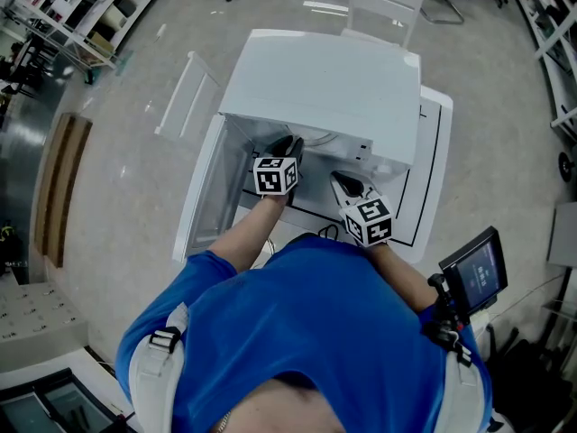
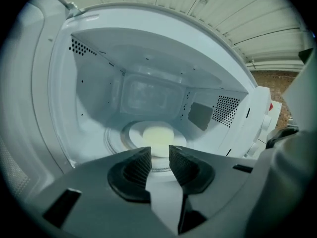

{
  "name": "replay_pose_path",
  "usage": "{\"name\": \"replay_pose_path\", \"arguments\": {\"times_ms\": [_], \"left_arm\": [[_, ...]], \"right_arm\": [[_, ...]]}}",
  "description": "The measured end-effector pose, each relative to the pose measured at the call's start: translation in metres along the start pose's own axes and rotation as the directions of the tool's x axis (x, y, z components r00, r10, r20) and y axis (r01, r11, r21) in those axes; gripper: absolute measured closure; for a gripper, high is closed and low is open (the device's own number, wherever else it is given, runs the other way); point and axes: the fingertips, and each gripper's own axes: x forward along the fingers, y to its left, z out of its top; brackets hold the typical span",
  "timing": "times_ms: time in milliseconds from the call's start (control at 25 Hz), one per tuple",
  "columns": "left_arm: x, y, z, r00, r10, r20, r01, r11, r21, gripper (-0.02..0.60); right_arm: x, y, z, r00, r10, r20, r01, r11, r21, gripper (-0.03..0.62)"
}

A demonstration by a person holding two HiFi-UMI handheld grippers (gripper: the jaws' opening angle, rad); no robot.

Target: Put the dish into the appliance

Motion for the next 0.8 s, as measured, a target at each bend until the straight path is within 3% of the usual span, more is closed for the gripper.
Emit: {"name": "replay_pose_path", "arguments": {"times_ms": [520, 800], "left_arm": [[-0.019, -0.024, -0.009, 0.997, -0.066, 0.035, 0.067, 0.998, -0.015, 0.466], [-0.042, -0.047, -0.013, 0.992, -0.105, 0.064, 0.106, 0.994, -0.014, 0.530]], "right_arm": [[-0.002, -0.001, -0.008, 1.000, 0.001, 0.003, -0.001, 1.000, 0.003, 0.592], [-0.010, 0.000, -0.014, 1.000, -0.005, 0.003, 0.005, 1.000, 0.008, 0.592]]}}
